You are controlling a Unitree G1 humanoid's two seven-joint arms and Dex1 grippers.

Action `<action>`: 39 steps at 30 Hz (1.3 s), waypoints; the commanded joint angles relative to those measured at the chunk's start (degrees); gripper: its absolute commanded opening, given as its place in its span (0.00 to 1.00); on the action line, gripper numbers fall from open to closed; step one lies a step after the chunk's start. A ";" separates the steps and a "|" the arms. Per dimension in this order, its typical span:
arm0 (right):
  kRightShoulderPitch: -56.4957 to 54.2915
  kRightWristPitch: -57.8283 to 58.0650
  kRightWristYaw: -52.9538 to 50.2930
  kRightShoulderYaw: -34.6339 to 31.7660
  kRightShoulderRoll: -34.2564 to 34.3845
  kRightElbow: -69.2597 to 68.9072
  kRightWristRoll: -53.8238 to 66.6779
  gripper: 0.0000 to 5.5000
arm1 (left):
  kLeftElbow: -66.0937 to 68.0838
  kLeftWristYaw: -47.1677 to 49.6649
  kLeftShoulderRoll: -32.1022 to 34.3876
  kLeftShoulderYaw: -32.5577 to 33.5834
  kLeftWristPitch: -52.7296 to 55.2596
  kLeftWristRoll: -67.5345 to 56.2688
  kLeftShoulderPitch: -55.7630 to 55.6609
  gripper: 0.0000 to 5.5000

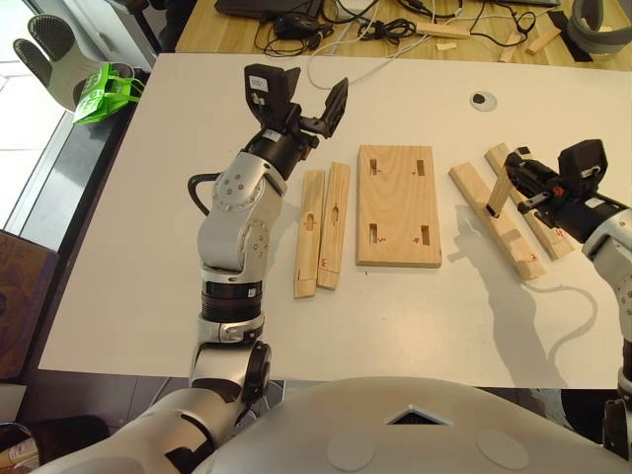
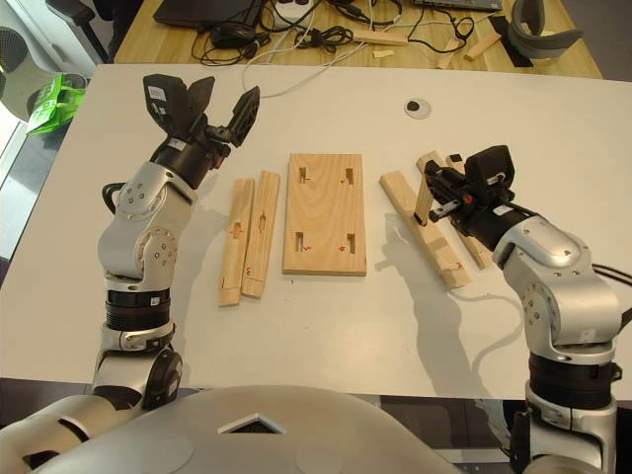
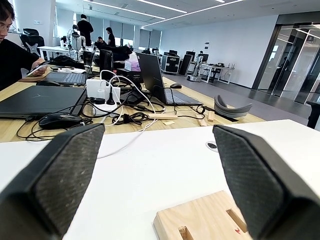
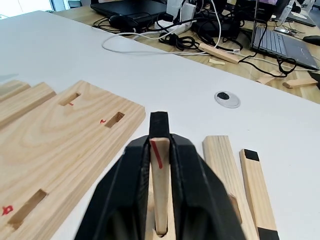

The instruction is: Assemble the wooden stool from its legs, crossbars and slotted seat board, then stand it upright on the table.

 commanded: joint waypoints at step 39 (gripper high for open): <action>6.51 -24.05 -7.65 -1.21 16.92 21.74 -5.97 0.08 | -0.60 -0.42 0.27 -0.81 2.04 0.48 -0.58 0.73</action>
